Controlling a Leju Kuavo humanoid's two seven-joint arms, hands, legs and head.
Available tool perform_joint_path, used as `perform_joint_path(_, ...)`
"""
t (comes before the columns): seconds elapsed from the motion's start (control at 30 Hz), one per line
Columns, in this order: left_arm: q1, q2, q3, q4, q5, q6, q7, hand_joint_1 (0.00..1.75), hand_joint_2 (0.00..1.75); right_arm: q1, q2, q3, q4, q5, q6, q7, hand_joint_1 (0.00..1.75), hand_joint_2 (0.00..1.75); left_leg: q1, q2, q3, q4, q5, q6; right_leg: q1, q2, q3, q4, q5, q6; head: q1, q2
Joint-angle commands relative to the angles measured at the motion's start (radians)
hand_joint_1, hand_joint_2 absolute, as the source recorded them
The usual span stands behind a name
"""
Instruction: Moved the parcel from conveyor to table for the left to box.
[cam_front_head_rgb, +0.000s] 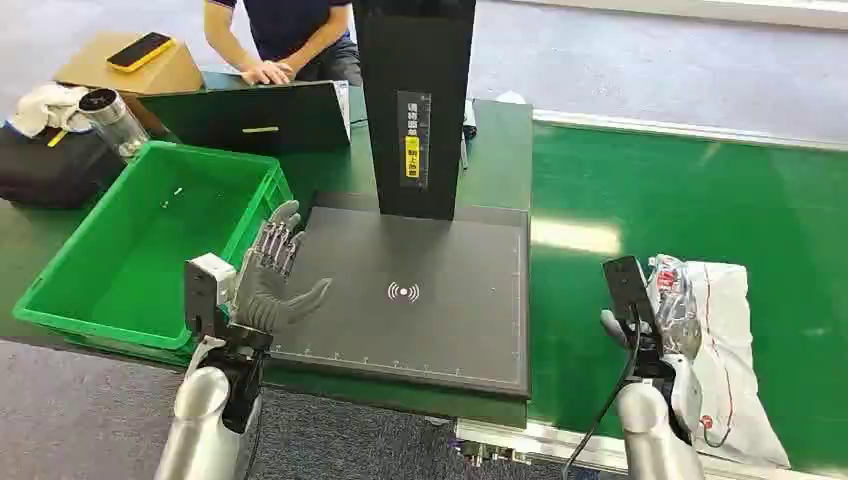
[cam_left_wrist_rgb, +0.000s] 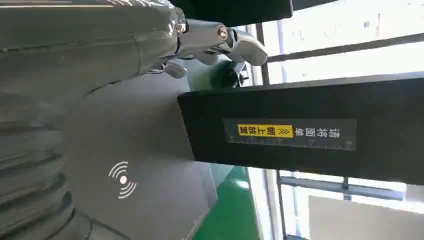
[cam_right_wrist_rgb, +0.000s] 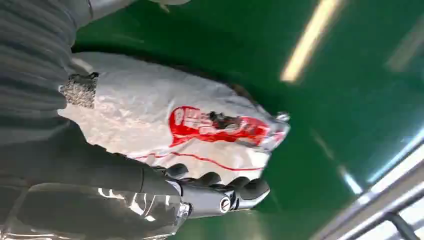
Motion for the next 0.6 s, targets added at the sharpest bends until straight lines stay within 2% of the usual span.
perform_joint_path(0.03, -0.018, 0.011, -0.005, -0.001, 0.001, 0.008, 0.022, 0.0, 1.75, -0.071, -0.007, -0.086, 0.22, 0.09, 0.004, 0.12, 0.0, 1.75, 0.0, 0.0, 0.005, -0.002, -0.001, -0.002, 0.0, 0.0, 0.005, -0.003, -0.001, 0.0, 0.0, 0.0)
perform_joint_path(0.27, 0.012, 0.01, 0.008, -0.027, 0.005, 0.017, 0.028, 0.0, 1.75, -0.009, -0.004, -0.179, 0.177, 0.073, -0.009, 0.12, 0.0, 1.75, 0.0, -0.001, 0.008, -0.003, -0.002, -0.003, 0.0, -0.002, 0.009, -0.004, -0.002, 0.0, 0.0, 0.0)
perform_joint_path(0.3, 0.014, 0.01, 0.01, -0.028, 0.005, 0.018, 0.028, 0.0, 1.75, 0.0, -0.005, -0.199, 0.175, 0.065, -0.019, 0.133, 0.0, 1.75, 0.001, -0.002, 0.005, -0.002, -0.001, -0.002, 0.0, -0.003, 0.006, -0.003, -0.001, 0.0, 0.0, 0.0)
perform_joint_path(0.33, 0.018, 0.01, 0.014, -0.03, 0.005, 0.02, 0.028, 0.0, 1.75, 0.013, -0.011, -0.215, 0.173, 0.062, -0.023, 0.136, 0.0, 1.75, 0.0, -0.003, 0.011, -0.005, -0.002, -0.004, 0.0, -0.003, 0.012, -0.006, -0.002, 0.0, 0.0, 0.0)
perform_joint_path(0.37, 0.022, 0.008, 0.02, -0.034, 0.005, 0.019, 0.03, 0.0, 1.75, 0.025, -0.015, -0.236, 0.173, 0.066, -0.024, 0.134, 0.0, 1.75, 0.0, -0.003, 0.005, -0.002, -0.001, -0.002, 0.0, -0.003, 0.005, -0.003, -0.001, 0.0, 0.0, 0.0)
perform_joint_path(0.6, 0.028, 0.008, 0.025, -0.035, 0.0, 0.015, 0.035, 0.0, 1.75, 0.063, -0.033, -0.301, 0.231, 0.123, 0.013, 0.19, 0.0, 1.75, 0.001, -0.003, 0.005, -0.002, -0.001, -0.002, 0.0, -0.003, 0.007, -0.004, -0.002, 0.0, 0.0, 0.0)
